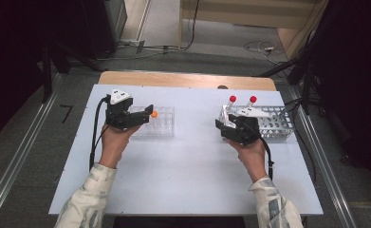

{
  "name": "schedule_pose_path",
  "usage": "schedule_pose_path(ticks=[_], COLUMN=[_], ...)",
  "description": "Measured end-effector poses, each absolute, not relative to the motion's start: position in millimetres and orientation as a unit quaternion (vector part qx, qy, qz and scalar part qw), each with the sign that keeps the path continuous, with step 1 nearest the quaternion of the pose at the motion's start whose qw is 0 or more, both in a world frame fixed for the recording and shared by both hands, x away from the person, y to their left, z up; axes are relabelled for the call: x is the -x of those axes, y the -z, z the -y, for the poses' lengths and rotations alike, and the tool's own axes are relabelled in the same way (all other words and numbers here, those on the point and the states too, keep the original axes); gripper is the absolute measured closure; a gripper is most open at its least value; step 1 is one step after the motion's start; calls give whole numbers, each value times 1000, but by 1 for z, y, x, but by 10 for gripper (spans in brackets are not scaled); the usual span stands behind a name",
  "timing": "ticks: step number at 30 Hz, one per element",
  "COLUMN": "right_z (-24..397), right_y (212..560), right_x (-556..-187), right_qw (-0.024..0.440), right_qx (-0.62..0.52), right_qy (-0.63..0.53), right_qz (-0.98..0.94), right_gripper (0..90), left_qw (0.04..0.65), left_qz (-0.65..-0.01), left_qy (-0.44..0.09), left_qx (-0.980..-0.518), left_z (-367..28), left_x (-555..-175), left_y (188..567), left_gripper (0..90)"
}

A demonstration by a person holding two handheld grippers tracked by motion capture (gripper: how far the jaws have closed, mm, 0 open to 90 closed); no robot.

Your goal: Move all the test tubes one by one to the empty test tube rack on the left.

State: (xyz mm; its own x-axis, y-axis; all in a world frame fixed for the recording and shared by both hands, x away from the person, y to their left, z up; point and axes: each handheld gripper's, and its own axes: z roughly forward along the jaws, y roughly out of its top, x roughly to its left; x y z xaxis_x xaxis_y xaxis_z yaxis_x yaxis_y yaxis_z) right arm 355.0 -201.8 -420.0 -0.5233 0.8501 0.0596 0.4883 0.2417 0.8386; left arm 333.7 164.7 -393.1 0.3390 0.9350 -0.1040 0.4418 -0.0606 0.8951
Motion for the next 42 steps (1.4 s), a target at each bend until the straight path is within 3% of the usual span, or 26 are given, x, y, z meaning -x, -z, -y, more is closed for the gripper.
schedule_pose_path(ticks=[11, 20, 33, 42], right_z=[213, 216, 208, 209], right_y=[421, 428, 441, 426], right_x=[-395, -420, -431, -428], right_qw=[250, 255, 256, 265], right_qx=[-489, -505, -509, -500], right_qy=[-403, -392, -383, -390], right_qz=[-732, -726, -727, -727], right_gripper=[405, 479, 708, 715], left_qw=[460, 463, 464, 462], left_qz=[-507, -506, -506, -505], left_qy=[-268, -267, -265, -266], left_qx=[-678, -677, -678, -678], left_z=[-163, -163, -163, -162], left_x=[-333, -332, -331, -331], left_y=[394, 392, 392, 392], left_gripper=[208, 206, 207, 207])
